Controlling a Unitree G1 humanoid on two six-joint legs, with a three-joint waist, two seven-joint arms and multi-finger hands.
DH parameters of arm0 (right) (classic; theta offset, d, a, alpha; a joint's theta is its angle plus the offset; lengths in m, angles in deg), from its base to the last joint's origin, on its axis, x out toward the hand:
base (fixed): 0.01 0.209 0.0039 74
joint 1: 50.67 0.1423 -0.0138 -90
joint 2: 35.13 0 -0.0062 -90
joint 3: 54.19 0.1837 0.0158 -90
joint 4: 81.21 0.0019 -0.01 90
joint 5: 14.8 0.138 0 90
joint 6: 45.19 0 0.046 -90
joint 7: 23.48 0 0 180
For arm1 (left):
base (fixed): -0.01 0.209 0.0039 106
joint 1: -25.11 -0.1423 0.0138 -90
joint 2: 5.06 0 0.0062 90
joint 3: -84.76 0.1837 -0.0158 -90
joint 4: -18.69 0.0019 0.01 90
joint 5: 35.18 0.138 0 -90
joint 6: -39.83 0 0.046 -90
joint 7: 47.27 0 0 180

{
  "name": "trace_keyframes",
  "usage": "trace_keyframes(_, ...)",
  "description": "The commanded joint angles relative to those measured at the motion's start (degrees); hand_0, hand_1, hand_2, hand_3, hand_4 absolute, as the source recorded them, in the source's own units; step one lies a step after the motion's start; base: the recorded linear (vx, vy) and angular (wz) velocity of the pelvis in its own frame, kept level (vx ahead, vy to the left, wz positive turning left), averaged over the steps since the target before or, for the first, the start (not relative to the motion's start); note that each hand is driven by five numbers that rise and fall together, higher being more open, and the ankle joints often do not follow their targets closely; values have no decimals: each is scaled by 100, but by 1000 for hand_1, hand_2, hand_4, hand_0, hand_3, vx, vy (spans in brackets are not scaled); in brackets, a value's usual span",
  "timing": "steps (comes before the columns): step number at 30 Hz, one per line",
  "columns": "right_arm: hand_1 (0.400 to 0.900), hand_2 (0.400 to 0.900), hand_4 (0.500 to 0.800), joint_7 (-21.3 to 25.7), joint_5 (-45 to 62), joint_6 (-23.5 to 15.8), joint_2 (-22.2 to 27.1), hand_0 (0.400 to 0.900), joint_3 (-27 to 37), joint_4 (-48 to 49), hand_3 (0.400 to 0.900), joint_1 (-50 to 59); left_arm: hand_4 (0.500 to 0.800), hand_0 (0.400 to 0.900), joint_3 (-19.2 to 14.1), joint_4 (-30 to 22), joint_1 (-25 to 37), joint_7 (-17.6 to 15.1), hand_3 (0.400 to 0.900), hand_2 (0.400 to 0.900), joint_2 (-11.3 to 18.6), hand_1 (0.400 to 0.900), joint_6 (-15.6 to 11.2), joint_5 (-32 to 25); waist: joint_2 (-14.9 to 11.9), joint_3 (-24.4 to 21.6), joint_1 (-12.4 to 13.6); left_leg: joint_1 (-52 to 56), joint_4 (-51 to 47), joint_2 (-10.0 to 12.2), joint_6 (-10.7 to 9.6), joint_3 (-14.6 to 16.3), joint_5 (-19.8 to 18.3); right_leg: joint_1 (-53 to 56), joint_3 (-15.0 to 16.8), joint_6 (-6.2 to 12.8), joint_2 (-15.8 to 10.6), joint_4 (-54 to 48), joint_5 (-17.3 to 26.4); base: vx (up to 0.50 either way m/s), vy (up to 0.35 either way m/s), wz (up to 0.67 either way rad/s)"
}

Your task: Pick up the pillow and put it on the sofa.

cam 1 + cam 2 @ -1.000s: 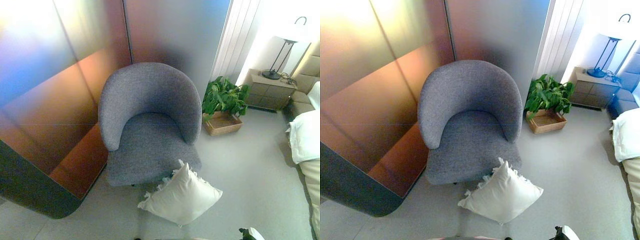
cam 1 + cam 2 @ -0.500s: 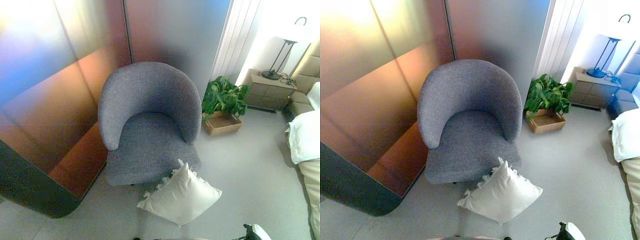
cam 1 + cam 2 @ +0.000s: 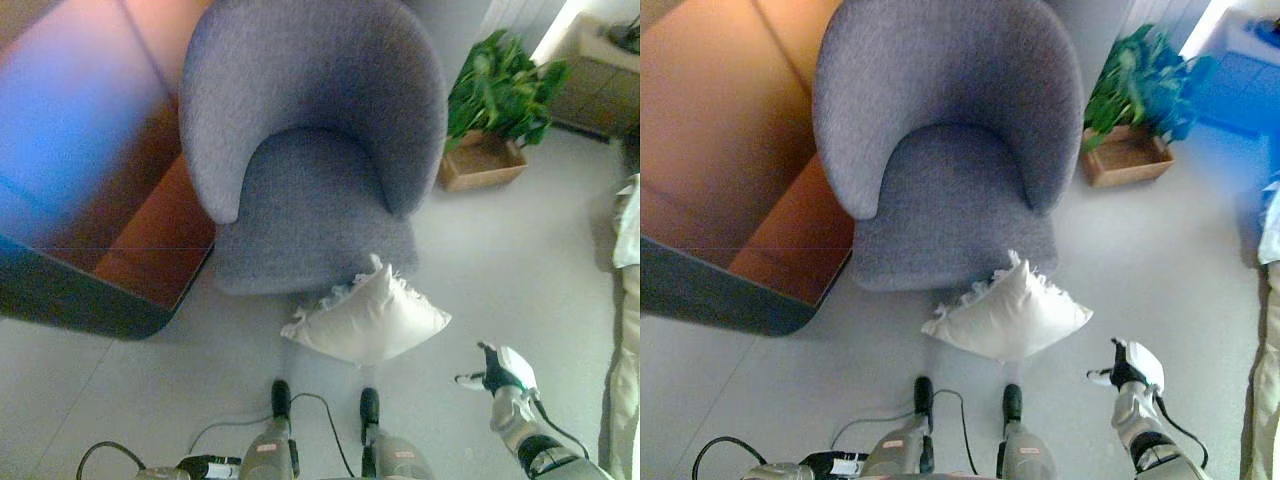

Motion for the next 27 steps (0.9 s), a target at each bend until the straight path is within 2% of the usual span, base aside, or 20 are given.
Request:
trace_keyframes(1,900,900,800,216,492,-169,626,900,-166,237,900,758,800,900,386,150,257,83,900,900,-236,900,95,-290,-74,357,133,-8,-42,-333,224,-130,-561,-322,-110,108,57,176,33,-70,5,8)
trace_keyframes(8,900,900,800,25,782,-274,881,900,-285,309,900,1598,800,900,471,158,591,4,900,900,-327,900,102,-601,56,670,179,-364,-42,-389,170,-227,-495,-692,-203,105,17,220,20,-65,19,5)
trace_keyframes(17,900,900,800,-208,927,-266,1252,900,-443,627,900,2354,800,900,577,92,851,-106,900,900,-460,900,118,-1063,231,928,190,-805,-42,-477,146,-322,-293,-1386,-319,68,-42,797,-135,-57,53,1)
trace_keyframes(27,900,900,800,-352,1134,-257,1818,900,-635,912,900,3189,800,900,683,-92,913,-150,900,900,-532,900,180,-1414,503,1257,209,-1653,592,-572,137,-291,-285,-2299,-336,51,-199,1573,-304,-34,68,5)
